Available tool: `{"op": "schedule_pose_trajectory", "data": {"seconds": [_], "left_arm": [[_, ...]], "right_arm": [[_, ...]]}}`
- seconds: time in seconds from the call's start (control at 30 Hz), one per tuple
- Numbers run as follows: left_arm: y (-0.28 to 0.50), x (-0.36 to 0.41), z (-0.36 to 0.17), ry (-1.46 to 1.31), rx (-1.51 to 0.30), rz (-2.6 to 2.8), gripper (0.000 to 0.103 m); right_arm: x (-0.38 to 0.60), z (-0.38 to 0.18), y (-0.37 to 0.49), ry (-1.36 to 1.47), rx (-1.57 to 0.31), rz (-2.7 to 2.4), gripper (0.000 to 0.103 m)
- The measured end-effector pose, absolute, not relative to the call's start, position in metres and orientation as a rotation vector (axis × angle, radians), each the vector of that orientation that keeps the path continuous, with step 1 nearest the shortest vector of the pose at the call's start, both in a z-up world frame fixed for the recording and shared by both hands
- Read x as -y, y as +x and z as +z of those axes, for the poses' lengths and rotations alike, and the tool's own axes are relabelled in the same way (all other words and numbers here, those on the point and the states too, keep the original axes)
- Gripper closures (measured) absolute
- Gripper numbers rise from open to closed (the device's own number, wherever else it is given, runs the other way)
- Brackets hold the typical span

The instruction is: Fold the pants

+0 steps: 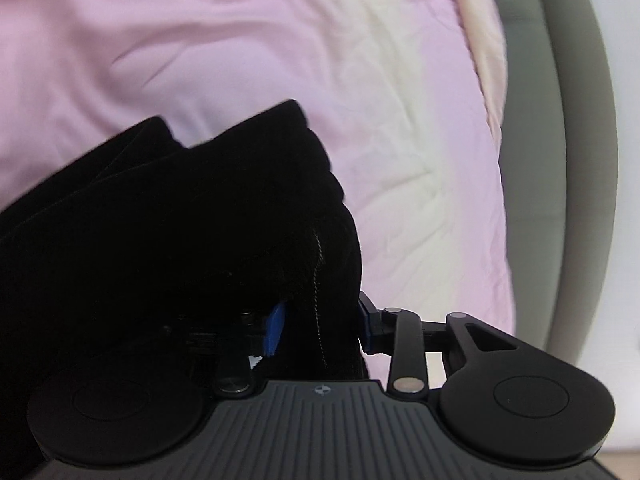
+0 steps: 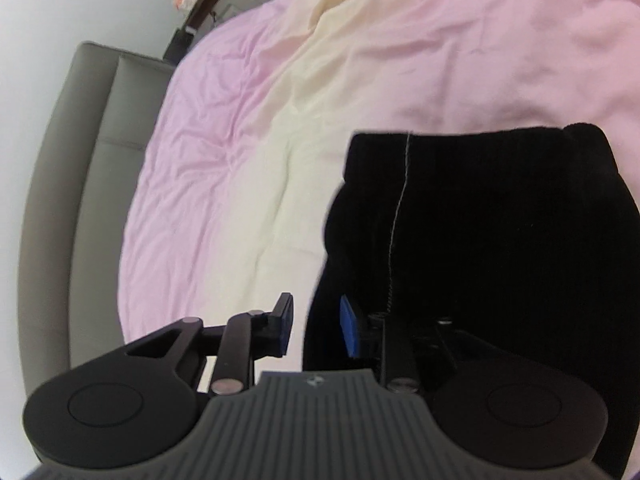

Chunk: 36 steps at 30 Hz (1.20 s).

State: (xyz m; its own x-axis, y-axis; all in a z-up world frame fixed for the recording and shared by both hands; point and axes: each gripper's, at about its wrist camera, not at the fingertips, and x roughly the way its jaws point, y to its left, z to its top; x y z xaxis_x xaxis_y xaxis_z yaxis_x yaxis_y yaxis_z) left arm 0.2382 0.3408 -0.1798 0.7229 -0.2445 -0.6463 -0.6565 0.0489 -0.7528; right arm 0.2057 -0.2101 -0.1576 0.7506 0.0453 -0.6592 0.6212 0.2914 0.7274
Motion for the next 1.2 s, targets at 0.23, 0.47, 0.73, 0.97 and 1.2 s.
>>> {"op": "schedule_pose_trajectory", "data": {"seconds": [0.23,0.47,0.73,0.97,1.2], "left_arm": [[0.201,-0.367,-0.174,-1.680,-0.607,0.273,0.060],[0.149,-0.380,-0.139,-1.485,-0.599,0.248,0.030],[0.076,-0.381,-0.109,-1.146,-0.641,0.337,0.018],[0.047,-0.346,-0.149,-1.169,-0.736,0.312,0.018],[0.051,-0.323,-0.157,-1.167,-0.751,0.292,0.018]], "right_arm": [[0.231,-0.110,0.180,1.144,-0.462,-0.307,0.079],[0.196,-0.111,0.122,0.954,-0.584,-0.239,0.075],[0.198,-0.144,0.082,0.527,-0.572,-0.412,0.075],[0.238,-0.165,0.085,0.727,-0.551,-0.478,0.075],[0.245,-0.181,0.120,0.733,-0.593,-0.437,0.071]]}}
